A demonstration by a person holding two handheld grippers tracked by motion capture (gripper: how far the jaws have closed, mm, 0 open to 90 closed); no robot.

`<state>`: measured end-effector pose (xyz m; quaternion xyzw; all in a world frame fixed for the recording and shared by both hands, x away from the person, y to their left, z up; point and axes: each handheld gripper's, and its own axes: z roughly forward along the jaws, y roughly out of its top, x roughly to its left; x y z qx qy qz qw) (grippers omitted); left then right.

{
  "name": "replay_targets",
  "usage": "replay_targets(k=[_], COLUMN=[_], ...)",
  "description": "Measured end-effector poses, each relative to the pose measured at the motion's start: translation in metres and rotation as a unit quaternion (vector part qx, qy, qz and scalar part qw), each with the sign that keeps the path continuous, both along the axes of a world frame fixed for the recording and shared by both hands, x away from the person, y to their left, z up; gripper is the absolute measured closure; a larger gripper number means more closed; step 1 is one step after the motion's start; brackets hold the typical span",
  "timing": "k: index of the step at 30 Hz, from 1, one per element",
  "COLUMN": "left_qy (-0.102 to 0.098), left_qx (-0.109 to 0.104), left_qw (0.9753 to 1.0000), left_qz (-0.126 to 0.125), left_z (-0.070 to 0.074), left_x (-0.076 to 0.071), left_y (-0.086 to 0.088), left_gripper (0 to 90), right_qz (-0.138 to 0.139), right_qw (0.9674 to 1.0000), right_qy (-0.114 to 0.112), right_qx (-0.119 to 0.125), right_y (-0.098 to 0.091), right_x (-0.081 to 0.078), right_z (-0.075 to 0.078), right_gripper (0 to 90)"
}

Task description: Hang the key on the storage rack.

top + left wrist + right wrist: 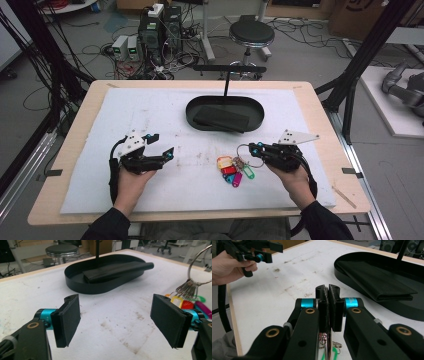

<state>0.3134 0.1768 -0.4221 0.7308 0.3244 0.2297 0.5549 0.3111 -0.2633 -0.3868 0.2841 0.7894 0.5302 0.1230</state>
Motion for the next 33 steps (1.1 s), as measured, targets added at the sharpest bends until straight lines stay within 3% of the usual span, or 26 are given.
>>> replay_targets(k=[6,9,11,17,27,33], left_qy=[0.007,-0.002,-0.005,-0.006,-0.009,-0.009], left_qx=[0.007,0.010,0.002,0.009,0.002,0.006], left_qw=[0.9999,0.9999,1.0000,0.9999,1.0000,0.9999], left_qz=[0.005,0.003,0.000,-0.005,-0.004,0.001], left_z=[-0.001,0.002,0.004,0.003,0.000,0.000], left_x=[0.008,0.009,0.011,0.012,0.010,0.012], left_y=[-0.007,-0.011,-0.014,-0.018,-0.007,-0.006], left_gripper=[24.1,24.1,24.1,24.1,23.9,23.9], right_qz=[-0.008,-0.016,-0.019,-0.016,0.001,0.014], right_qw=[0.9999,0.9998,0.9997,0.9993,0.9994,0.9984], right_qy=[-0.006,-0.010,-0.017,-0.031,-0.030,-0.042], right_qx=[0.000,0.003,0.005,0.015,0.019,0.034], right_y=[-0.004,-0.008,-0.011,-0.017,-0.023,-0.027], right_x=[-0.004,-0.007,-0.010,-0.013,0.000,0.008], right_z=[0.003,0.006,0.010,0.025,0.037,0.055], right_gripper=[87.7,87.7,87.7,87.7,87.7,87.7])
